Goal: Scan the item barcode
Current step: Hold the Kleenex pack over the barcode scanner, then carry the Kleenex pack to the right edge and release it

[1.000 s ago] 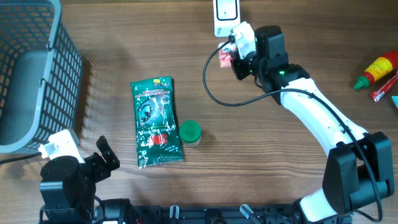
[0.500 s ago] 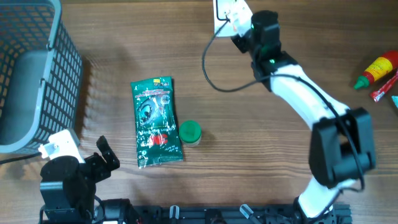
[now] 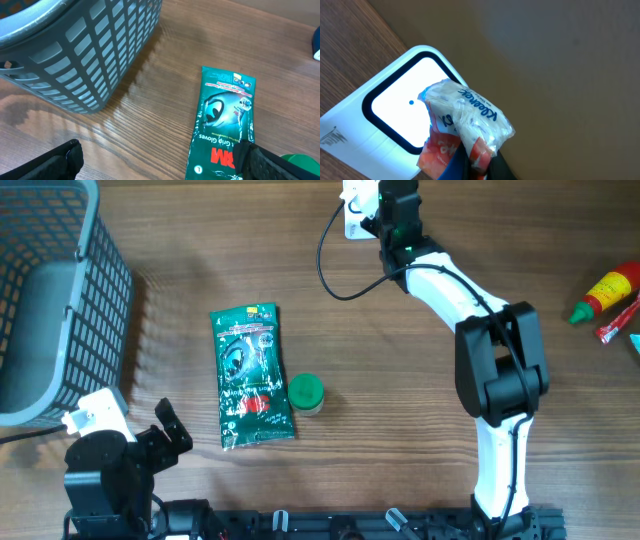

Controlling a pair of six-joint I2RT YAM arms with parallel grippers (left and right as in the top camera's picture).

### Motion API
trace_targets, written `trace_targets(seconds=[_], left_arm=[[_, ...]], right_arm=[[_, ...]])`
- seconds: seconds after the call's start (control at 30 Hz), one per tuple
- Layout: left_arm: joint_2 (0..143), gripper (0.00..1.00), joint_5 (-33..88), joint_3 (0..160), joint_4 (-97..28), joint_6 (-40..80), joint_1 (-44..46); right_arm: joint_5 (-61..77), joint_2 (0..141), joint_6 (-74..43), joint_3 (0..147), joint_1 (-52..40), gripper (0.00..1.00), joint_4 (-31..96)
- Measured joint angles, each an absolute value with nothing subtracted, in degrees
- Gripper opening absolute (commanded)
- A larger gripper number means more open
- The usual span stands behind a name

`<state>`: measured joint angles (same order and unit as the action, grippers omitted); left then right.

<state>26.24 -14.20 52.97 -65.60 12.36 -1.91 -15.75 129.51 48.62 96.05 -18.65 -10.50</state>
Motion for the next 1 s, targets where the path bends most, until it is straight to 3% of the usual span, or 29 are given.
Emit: trace_targets(seconds=[0.33,0.6,0.8,1.0], left_arm=[[26.24,1.00,-14.22,52.97,-65.60,12.36,-1.91],[26.24,1.00,-14.22,52.97,-65.58,12.36,-1.91],[26.24,1.00,-14.22,52.97,-65.60,12.36,-1.91],[26.24,1.00,-14.20,52.97,-65.58,12.36,-1.91]], right_arm=[[-17.30,129.97,48.80,96.16,-19.22,0.04,-12.45],[-28.84,130.23,43.59,106.04,-18.65,0.04,-6.55],[-36.49,130.26,40.42,106.65,-10.98,0.04,4.25],[-38.48,130.23,29.19,106.69,-1.02,0.04,15.29]])
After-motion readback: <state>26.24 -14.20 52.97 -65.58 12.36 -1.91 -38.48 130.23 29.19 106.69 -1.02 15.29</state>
